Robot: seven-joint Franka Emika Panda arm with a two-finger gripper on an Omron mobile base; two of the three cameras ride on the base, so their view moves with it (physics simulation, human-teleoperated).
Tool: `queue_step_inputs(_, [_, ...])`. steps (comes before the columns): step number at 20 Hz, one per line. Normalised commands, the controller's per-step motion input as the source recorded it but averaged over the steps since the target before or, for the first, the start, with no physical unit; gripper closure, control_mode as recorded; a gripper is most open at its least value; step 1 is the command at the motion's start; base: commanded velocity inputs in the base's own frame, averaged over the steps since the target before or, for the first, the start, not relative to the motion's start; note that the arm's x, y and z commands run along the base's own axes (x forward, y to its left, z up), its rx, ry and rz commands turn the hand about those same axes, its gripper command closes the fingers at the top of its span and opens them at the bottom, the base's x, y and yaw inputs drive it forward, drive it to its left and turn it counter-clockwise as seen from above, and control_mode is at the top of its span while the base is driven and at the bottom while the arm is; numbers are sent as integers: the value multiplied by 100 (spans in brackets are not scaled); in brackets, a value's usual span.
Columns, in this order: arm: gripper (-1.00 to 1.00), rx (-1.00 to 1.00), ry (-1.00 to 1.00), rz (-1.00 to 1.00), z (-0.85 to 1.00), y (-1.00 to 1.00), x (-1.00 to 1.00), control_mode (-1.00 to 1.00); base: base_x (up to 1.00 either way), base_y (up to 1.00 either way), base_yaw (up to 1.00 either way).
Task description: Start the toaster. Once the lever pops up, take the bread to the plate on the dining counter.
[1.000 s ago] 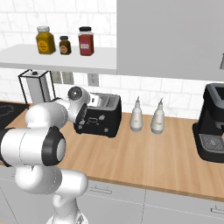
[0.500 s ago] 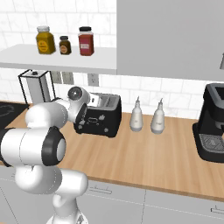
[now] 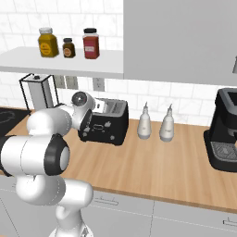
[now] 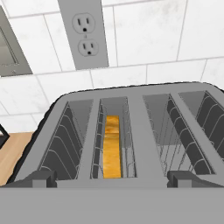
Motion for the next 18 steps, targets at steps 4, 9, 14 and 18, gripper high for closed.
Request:
queue_step_inputs(4, [-100, 0, 0, 0, 0, 0, 0, -100, 0, 0, 0])
queue_step_inputs(9, [-100, 0, 0, 0, 0, 0, 0, -100, 0, 0, 0])
queue_step_inputs(14, [-100, 0, 0, 0, 0, 0, 0, -100, 0, 0, 0])
queue_step_inputs(18, [-100, 0, 0, 0, 0, 0, 0, -100, 0, 0, 0])
